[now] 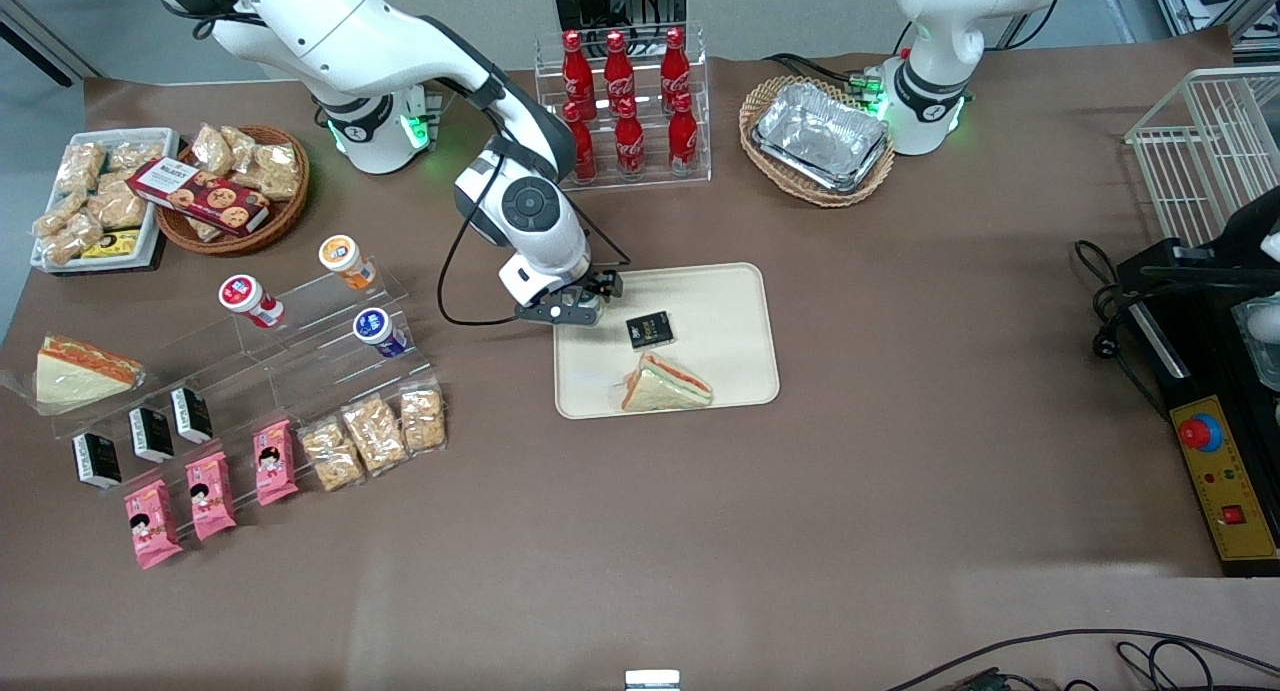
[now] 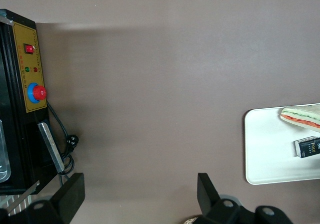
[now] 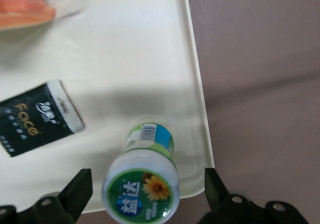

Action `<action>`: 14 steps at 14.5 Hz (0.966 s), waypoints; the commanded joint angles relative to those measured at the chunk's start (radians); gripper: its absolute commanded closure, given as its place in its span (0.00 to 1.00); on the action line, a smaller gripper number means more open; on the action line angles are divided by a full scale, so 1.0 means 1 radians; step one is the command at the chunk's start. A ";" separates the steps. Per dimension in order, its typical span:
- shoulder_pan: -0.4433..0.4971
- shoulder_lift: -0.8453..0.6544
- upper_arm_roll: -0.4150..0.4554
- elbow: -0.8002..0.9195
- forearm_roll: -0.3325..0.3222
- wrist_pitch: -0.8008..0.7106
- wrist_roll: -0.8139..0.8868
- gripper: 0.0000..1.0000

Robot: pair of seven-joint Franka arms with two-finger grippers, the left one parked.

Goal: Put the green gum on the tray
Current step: 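Open the right gripper and withdraw it from the bottle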

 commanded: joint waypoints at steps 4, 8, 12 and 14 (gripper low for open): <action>-0.064 -0.271 0.014 0.019 0.014 -0.246 -0.039 0.00; -0.189 -0.376 0.002 0.101 0.130 -0.422 -0.297 0.00; -0.250 -0.376 -0.134 0.281 0.128 -0.671 -0.531 0.00; -0.251 -0.380 -0.240 0.328 0.130 -0.729 -0.668 0.00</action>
